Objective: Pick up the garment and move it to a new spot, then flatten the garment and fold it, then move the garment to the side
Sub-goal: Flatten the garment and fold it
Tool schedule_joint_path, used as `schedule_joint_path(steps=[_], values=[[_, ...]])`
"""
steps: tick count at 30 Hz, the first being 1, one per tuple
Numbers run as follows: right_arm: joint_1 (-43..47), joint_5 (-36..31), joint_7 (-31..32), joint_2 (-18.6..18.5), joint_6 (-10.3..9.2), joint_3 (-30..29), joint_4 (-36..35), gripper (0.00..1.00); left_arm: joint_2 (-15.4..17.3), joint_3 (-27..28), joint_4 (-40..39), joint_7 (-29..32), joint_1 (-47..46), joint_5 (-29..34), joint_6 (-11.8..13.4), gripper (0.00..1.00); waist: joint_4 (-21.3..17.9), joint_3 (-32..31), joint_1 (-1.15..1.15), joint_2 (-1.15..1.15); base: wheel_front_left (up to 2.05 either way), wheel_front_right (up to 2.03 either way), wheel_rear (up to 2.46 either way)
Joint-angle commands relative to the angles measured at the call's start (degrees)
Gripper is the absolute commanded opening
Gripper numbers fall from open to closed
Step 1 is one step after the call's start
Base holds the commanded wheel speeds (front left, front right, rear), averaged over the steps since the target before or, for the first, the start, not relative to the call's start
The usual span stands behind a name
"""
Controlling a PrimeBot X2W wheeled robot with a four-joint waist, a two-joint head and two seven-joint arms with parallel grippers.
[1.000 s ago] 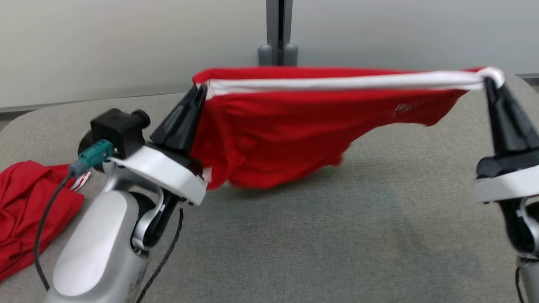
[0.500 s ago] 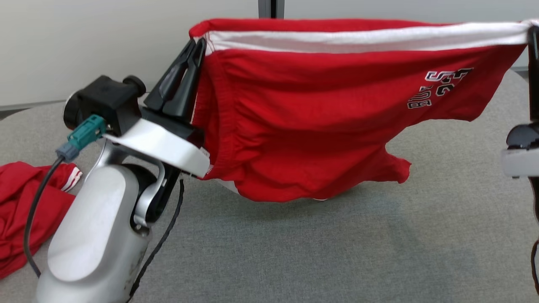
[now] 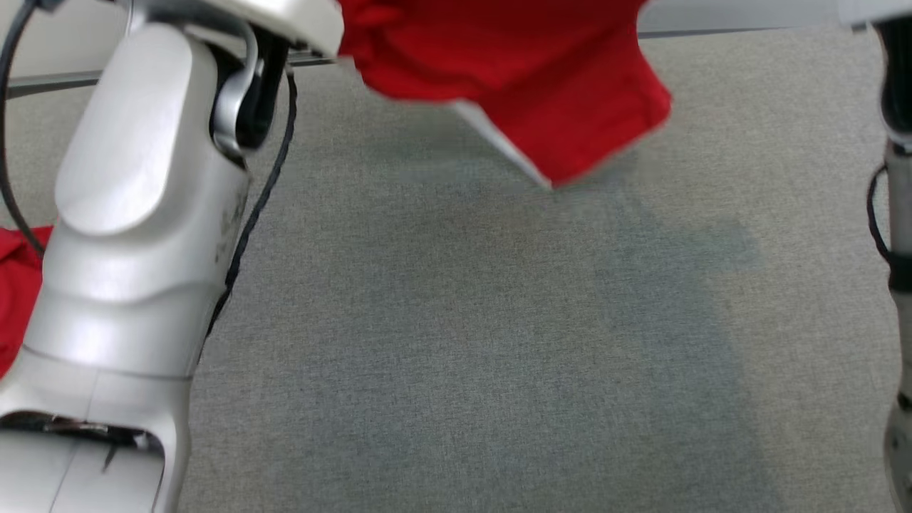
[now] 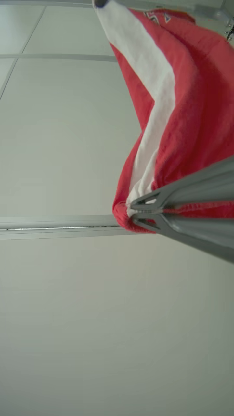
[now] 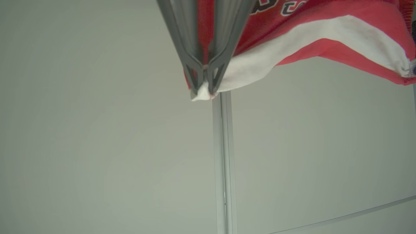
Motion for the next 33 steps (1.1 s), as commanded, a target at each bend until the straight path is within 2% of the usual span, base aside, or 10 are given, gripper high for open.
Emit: schedule_joint_path(steps=[1,4,8,13,16,22,26,30,33], values=[[-3.24,1.46,-1.60,1.13,0.00,0.71,3.79,0.00,-0.61,0.45,3.71,-1.68,-2.86,-0.15,-0.19,0.00,0.24,0.69,0.00,0.00,0.00,0.00,0.00],[-8.62,1.99,-4.17,2.92,0.00,2.71,12.73,0.00,-1.49,0.83,11.57,-4.01,-6.83,-0.05,0.50,0.00,0.15,1.09,0.00,0.00,0.00,0.00,0.00],[-11.52,3.05,-6.10,5.94,0.00,6.06,25.08,0.00,-2.38,1.00,22.05,-5.11,-7.76,-1.04,0.79,0.00,-0.27,1.05,0.00,0.00,0.00,0.00,0.00],[-8.92,4.93,-7.04,8.80,0.00,11.89,37.33,0.00,-2.89,1.43,33.15,-5.51,-3.78,-3.84,1.13,0.00,-0.93,1.21,0.00,0.00,0.00,0.00,0.00],[-6.37,7.59,-7.96,9.64,0.00,15.34,41.18,0.00,-3.07,0.42,36.62,-5.58,-1.17,-7.10,0.30,0.00,-1.40,1.62,0.00,0.00,0.00,0.00,0.00],[2.85,14.20,-11.36,10.14,0.00,21.69,42.93,0.00,-2.95,-3.94,36.79,-5.50,6.52,-12.74,-0.23,0.00,-1.12,2.02,0.00,0.00,0.00,0.00,0.00],[10.87,18.32,-13.51,10.05,0.00,25.20,40.74,0.00,-3.02,-4.69,33.36,-5.46,12.87,-14.41,1.15,0.00,-1.24,0.93,0.00,0.00,0.00,0.00,0.00],[18.29,21.10,-14.59,8.47,0.00,25.65,36.48,0.00,-2.95,-3.98,27.56,-5.48,21.26,-13.32,1.77,0.00,-0.84,-0.97,0.00,0.00,0.00,0.00,0.00],[23.91,20.84,-14.60,6.02,0.00,23.56,29.73,0.00,-2.98,-2.96,22.19,-5.47,28.02,-11.59,2.24,0.00,-0.49,-2.27,0.00,0.00,0.00,0.00,0.00]])
